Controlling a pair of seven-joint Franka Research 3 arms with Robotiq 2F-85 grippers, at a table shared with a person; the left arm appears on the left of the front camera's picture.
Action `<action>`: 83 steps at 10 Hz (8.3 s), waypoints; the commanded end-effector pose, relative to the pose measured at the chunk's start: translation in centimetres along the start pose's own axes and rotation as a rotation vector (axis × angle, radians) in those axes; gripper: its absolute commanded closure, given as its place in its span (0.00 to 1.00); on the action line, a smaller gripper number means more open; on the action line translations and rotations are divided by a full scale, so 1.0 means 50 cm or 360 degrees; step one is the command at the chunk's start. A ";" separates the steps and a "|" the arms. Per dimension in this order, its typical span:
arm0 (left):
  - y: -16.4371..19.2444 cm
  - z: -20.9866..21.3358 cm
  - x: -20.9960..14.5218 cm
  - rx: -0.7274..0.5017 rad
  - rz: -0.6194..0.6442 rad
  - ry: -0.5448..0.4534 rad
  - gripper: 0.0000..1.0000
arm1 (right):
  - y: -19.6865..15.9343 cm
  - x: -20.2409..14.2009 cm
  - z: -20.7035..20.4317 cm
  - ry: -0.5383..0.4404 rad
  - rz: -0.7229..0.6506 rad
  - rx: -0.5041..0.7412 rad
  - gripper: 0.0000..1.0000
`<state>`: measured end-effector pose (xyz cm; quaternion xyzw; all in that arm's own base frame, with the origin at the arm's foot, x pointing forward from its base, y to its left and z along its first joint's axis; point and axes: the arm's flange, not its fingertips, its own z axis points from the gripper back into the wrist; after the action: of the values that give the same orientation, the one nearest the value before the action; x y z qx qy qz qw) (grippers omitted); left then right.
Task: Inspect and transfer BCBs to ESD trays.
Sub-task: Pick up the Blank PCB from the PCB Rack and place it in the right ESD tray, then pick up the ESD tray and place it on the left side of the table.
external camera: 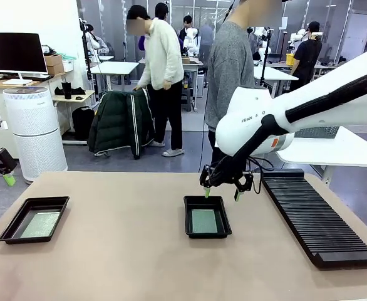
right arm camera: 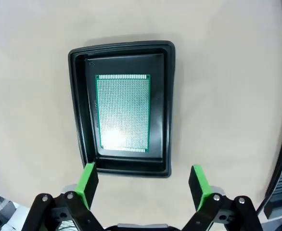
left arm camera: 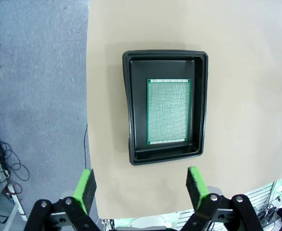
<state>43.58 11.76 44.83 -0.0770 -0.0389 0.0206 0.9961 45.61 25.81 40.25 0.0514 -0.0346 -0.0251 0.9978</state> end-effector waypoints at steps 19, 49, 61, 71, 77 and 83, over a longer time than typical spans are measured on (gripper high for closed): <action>0.004 -0.005 -0.001 -0.0004 -0.0005 -0.0022 0.00 | -0.002 -0.023 0.073 -0.0004 0.0002 -0.0113 0.00; -0.943 -0.139 -0.027 0.0176 -0.0090 -0.0052 0.00 | -0.430 -0.045 -0.020 -0.0259 0.0131 0.1018 0.00; -1.044 -0.324 0.040 0.0116 -0.0318 -0.0005 0.00 | -0.429 -0.051 -0.009 -0.0241 0.0114 0.0980 0.00; -1.052 -0.430 0.062 0.0105 -0.0269 0.0022 0.12 | -0.429 -0.051 -0.009 -0.0241 0.0114 0.0980 0.00; -1.051 -0.436 0.065 0.0058 -0.0225 0.0038 0.42 | -0.429 -0.051 -0.009 -0.0241 0.0114 0.0980 0.00; -1.048 -0.441 0.064 0.0109 -0.0181 0.0059 0.85 | -0.429 -0.051 -0.009 -0.0241 0.0114 0.0980 0.00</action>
<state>50.51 -43.05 31.58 -0.0480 -0.0265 -0.0496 0.9973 42.22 4.72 37.40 0.3471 -0.1144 0.0190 0.9306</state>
